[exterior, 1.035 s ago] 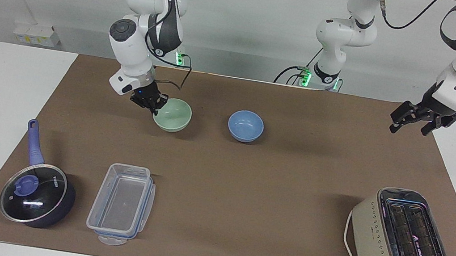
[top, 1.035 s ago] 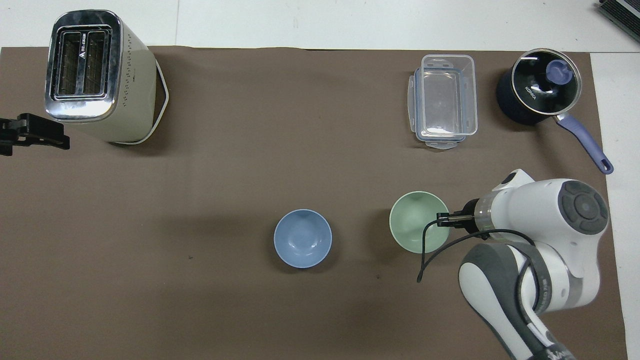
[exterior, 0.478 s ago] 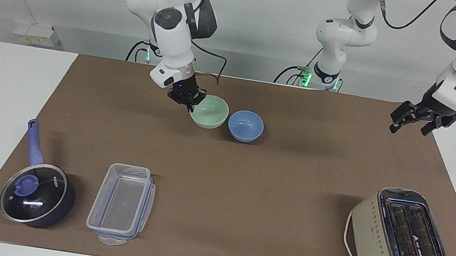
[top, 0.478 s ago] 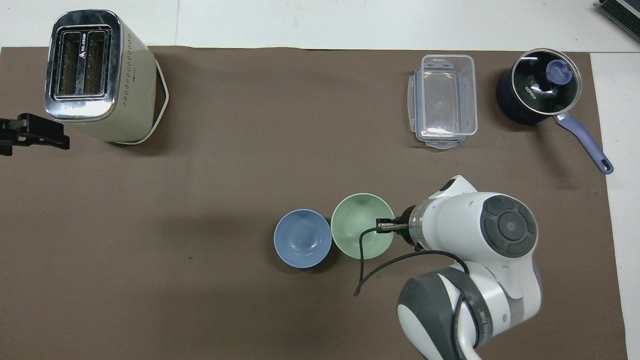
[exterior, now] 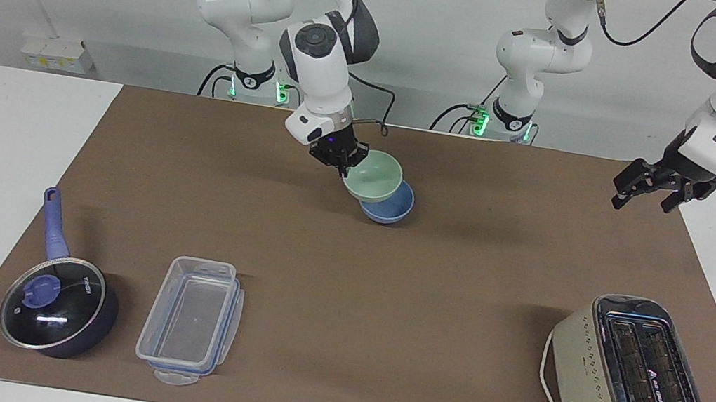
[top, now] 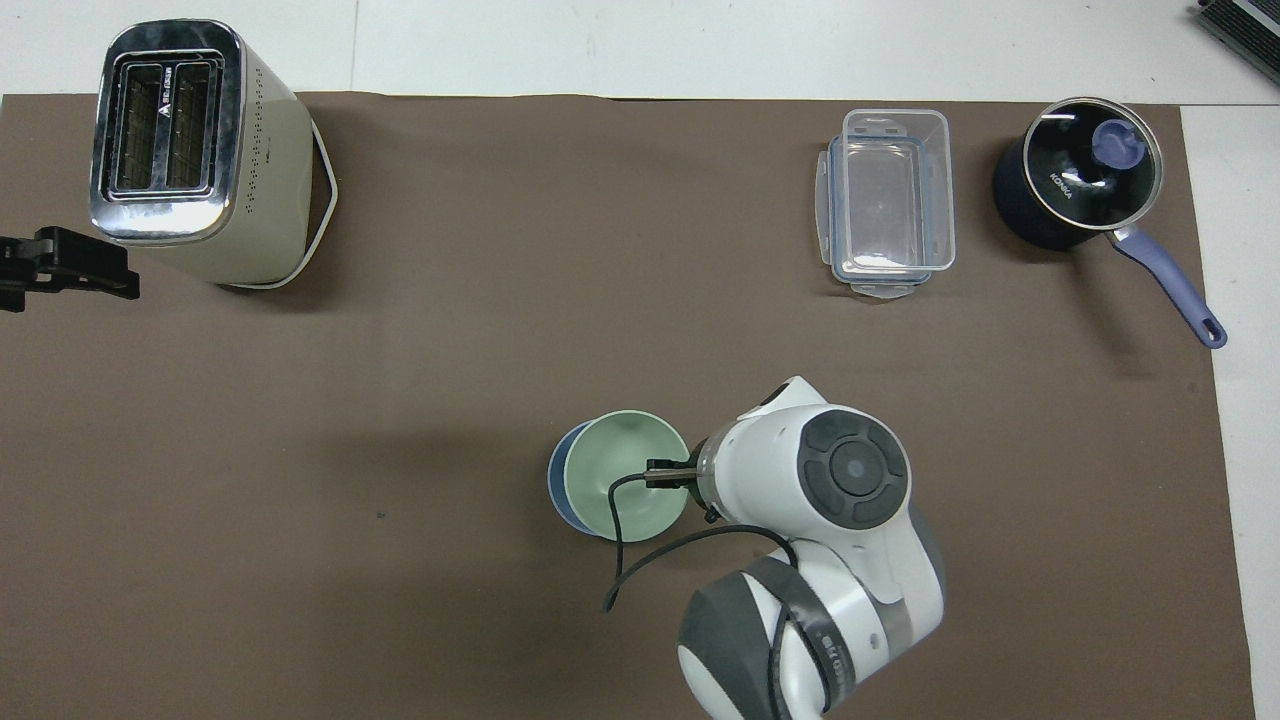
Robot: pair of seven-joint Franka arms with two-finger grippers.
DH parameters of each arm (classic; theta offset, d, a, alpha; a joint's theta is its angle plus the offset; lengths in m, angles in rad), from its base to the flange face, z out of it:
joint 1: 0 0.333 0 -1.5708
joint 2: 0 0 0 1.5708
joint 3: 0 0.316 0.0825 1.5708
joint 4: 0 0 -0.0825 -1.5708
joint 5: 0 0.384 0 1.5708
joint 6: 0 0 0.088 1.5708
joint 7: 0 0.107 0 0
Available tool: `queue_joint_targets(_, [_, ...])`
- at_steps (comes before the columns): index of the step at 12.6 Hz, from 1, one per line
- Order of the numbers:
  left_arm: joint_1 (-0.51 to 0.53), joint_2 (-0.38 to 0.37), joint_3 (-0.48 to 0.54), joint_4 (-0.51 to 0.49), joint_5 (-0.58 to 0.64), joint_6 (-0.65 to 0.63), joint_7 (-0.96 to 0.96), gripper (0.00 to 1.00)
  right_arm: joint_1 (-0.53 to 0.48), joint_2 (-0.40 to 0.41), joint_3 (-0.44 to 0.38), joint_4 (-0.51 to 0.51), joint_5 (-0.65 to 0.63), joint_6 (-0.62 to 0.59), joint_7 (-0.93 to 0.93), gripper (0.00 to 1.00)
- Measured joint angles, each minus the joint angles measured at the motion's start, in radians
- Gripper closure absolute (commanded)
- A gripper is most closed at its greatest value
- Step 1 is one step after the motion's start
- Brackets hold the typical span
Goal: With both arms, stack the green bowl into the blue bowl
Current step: 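Lift the green bowl with the right gripper over the blue bowl, then lower the green bowl into the blue bowl and open the right gripper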
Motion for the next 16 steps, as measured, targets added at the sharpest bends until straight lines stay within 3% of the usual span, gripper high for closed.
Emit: queue_joint_targets(16, [0.000,0.000,0.000,0.000,0.000,0.000,0.000,0.00,0.039,0.068,0.000,-0.013,-0.014,0.095,0.019,1.00])
